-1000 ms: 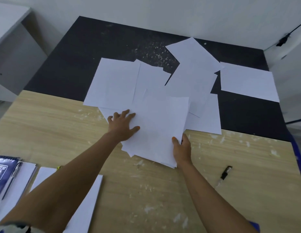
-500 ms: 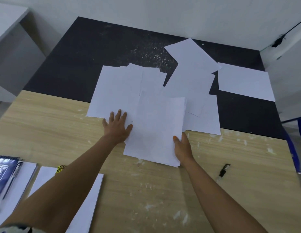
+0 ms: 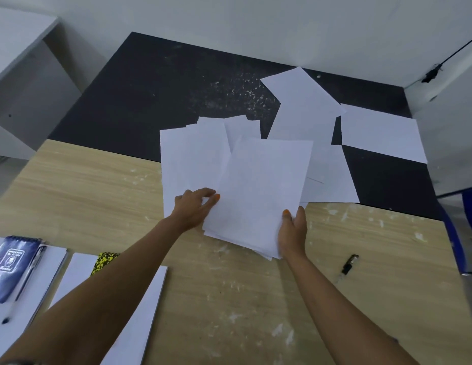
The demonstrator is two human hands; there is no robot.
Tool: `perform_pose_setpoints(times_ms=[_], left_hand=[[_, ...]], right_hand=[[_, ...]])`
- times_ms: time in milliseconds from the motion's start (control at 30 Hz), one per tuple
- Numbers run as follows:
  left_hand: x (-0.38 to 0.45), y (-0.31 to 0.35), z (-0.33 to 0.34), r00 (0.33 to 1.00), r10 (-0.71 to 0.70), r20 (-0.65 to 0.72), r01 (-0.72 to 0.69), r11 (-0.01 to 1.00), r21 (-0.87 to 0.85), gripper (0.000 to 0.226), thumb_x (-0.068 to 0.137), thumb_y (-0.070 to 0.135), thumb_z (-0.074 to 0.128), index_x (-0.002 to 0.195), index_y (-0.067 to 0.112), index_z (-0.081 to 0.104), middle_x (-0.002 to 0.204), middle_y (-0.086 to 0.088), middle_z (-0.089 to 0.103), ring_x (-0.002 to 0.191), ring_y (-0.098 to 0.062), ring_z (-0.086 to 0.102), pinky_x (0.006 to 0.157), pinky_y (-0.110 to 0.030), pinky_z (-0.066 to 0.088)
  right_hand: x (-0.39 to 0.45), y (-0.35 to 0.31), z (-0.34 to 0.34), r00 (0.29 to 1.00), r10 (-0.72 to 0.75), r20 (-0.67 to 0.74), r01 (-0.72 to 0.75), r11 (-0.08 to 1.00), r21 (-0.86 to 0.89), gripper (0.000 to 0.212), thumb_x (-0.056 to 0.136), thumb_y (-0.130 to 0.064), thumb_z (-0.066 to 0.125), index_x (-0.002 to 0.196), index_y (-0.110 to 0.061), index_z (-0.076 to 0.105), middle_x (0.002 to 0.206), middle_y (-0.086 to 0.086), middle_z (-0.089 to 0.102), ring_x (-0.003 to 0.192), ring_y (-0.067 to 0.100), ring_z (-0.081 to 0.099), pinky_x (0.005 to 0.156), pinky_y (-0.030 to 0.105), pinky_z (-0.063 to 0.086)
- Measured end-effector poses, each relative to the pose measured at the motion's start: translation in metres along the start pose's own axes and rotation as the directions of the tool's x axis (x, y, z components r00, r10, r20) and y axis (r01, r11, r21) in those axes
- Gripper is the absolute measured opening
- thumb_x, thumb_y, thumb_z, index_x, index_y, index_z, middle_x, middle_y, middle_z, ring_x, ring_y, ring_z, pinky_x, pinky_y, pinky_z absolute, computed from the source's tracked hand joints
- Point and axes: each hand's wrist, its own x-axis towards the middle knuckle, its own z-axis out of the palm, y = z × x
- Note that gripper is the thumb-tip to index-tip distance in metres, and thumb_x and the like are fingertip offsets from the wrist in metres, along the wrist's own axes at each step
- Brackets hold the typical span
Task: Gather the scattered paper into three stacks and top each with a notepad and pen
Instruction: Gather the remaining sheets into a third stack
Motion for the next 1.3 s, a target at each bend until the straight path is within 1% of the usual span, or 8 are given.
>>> perform_pose_setpoints(times_ms=[133, 233, 333, 467, 667, 900, 1133, 1300], left_hand=[[0.007, -0.003, -0.003, 0.946, -0.12, -0.3, 0.145, 0.987, 0.063, 0.027, 0.097, 0.029, 0.045, 0.119, 0.019, 0.057, 0.129, -0.004, 0.055, 0.119, -0.03, 0.046, 0.095, -0.044, 0.037], [0.009, -0.012, -0.006, 0.833, -0.464, -0.299, 0.493, 0.87, 0.023, 0.062, 0.085, 0.042, 0.062, 0.135, 0.015, 0.036, 0.145, -0.014, 0.027, 0.13, -0.037, 0.027, 0.101, -0.05, 0.033], [0.01, -0.016, -0.013, 0.75, -0.615, -0.245, 0.623, 0.78, -0.051, 0.094, 0.073, 0.05, 0.075, 0.139, 0.009, 0.023, 0.143, -0.02, 0.022, 0.13, -0.038, 0.025, 0.099, -0.052, 0.037], [0.014, -0.018, -0.025, 0.744, -0.632, -0.215, 0.641, 0.767, -0.036, 0.104, 0.069, 0.049, 0.08, 0.139, 0.001, 0.02, 0.143, -0.026, 0.023, 0.131, -0.039, 0.03, 0.104, -0.044, 0.034], [0.016, -0.035, -0.03, 0.762, -0.627, -0.162, 0.592, 0.776, -0.219, 0.097, 0.064, 0.039, 0.087, 0.132, 0.0, 0.03, 0.134, -0.022, 0.046, 0.125, -0.04, 0.044, 0.099, -0.049, 0.041], [0.006, -0.042, -0.026, 0.821, -0.539, -0.187, 0.445, 0.811, -0.38, 0.029, 0.088, 0.027, 0.061, 0.106, 0.004, 0.058, 0.107, -0.013, 0.064, 0.1, -0.033, 0.06, 0.084, -0.042, 0.048], [0.003, -0.045, -0.025, 0.852, -0.503, -0.144, 0.412, 0.815, -0.407, 0.022, 0.087, 0.025, 0.062, 0.098, 0.006, 0.06, 0.098, -0.008, 0.062, 0.095, -0.032, 0.06, 0.083, -0.043, 0.049], [0.002, -0.05, -0.031, 0.869, -0.483, -0.104, 0.403, 0.815, -0.416, 0.021, 0.086, 0.027, 0.065, 0.095, 0.008, 0.061, 0.097, -0.007, 0.065, 0.091, -0.029, 0.062, 0.083, -0.044, 0.052]], right_hand=[[0.004, -0.016, 0.005, 0.995, -0.087, -0.044, 0.088, 0.996, 0.034, 0.009, 0.096, -0.004, 0.043, 0.09, 0.001, 0.049, 0.073, 0.0, 0.051, 0.056, -0.005, 0.044, 0.056, 0.014, 0.037], [0.008, -0.023, 0.008, 0.994, -0.091, -0.066, 0.098, 0.988, 0.116, 0.014, 0.094, -0.003, 0.044, 0.081, -0.006, 0.048, 0.073, -0.006, 0.053, 0.06, -0.001, 0.048, 0.061, 0.02, 0.04], [0.008, -0.024, 0.014, 0.991, -0.084, -0.101, 0.101, 0.978, 0.184, 0.018, 0.092, -0.006, 0.045, 0.076, -0.013, 0.046, 0.073, -0.007, 0.054, 0.068, 0.01, 0.05, 0.065, 0.024, 0.043], [0.005, -0.026, 0.024, 0.983, -0.084, -0.161, 0.109, 0.981, 0.159, 0.018, 0.092, -0.008, 0.044, 0.075, -0.013, 0.043, 0.07, -0.006, 0.047, 0.063, 0.01, 0.044, 0.062, 0.026, 0.039], [0.005, -0.015, 0.023, 0.995, 0.095, 0.005, -0.093, 0.983, -0.156, 0.015, 0.096, -0.012, 0.037, 0.103, -0.005, 0.049, 0.078, 0.002, 0.051, 0.064, 0.014, 0.046, 0.059, 0.03, 0.036], [-0.005, -0.018, 0.012, 1.0, -0.003, 0.024, 0.003, 1.0, -0.008, 0.019, 0.099, -0.009, 0.041, 0.112, -0.009, 0.054, 0.101, -0.005, 0.061, 0.089, 0.008, 0.057, 0.075, 0.022, 0.04], [-0.009, -0.041, 0.016, 0.945, -0.179, -0.275, 0.208, 0.975, 0.08, 0.008, 0.101, -0.006, 0.039, 0.101, -0.005, 0.047, 0.082, -0.013, 0.054, 0.066, -0.014, 0.054, 0.061, 0.004, 0.039], [-0.01, -0.057, 0.019, 0.909, -0.226, -0.349, 0.268, 0.96, 0.077, 0.007, 0.101, -0.004, 0.037, 0.094, -0.005, 0.039, 0.065, -0.008, 0.038, 0.049, -0.007, 0.043, 0.05, 0.01, 0.033]])
